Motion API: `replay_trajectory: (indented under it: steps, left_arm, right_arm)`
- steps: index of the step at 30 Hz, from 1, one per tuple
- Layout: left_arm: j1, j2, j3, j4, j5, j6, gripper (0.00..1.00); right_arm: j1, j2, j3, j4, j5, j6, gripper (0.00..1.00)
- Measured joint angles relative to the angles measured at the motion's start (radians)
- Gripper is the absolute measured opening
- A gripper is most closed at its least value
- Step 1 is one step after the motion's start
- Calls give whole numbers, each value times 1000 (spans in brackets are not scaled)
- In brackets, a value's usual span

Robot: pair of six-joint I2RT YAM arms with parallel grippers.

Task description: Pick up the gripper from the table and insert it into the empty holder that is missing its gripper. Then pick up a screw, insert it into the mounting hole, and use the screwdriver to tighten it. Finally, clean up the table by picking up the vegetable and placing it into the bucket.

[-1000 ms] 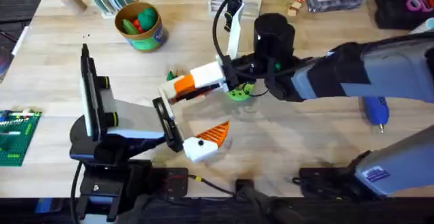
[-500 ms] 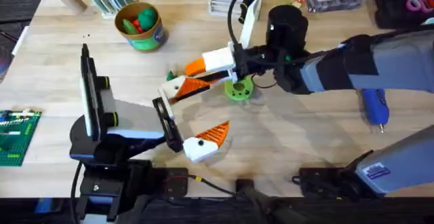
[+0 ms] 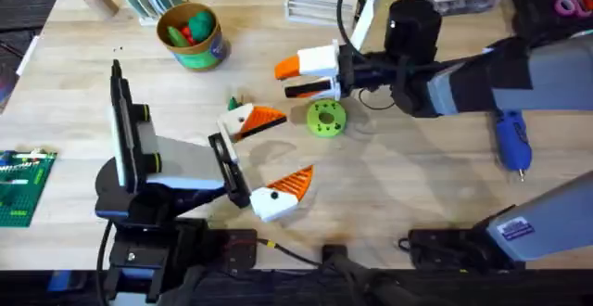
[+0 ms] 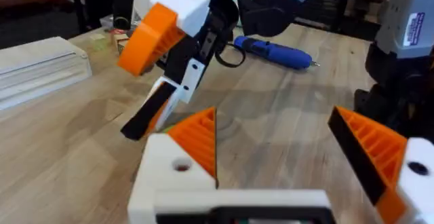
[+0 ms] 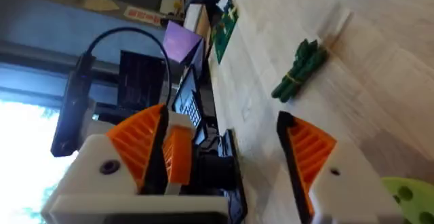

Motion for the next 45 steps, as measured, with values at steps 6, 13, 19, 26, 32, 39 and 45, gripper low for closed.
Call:
replay_trajectory:
  steps: [6, 13, 19, 26, 32, 39, 45]
  left_arm:
    - [0, 0, 0, 0, 0, 0, 993]
    - [0, 0, 0, 0, 0, 0, 993]
    - [0, 0, 0, 0, 0, 0, 993]
    - [0, 0, 0, 0, 0, 0, 993]
    - [0, 0, 0, 0, 0, 0, 993]
    - [0, 0, 0, 0, 0, 0, 993]
    - [0, 0, 0, 0, 1, 0, 993]
  right_arm:
    - [-43, 0, 0, 0, 36, -4, 969]
    - [-83, 0, 0, 0, 53, -5, 968]
    - [-114, 0, 14, 0, 73, -38, 971]
    - [-182, 0, 67, -4, 91, -68, 972]
    - [-246, 0, 128, -8, 111, -76, 971]
    - [-288, -20, 186, -190, 157, -150, 971]
    - [-290, -135, 219, -565, 274, -356, 971]
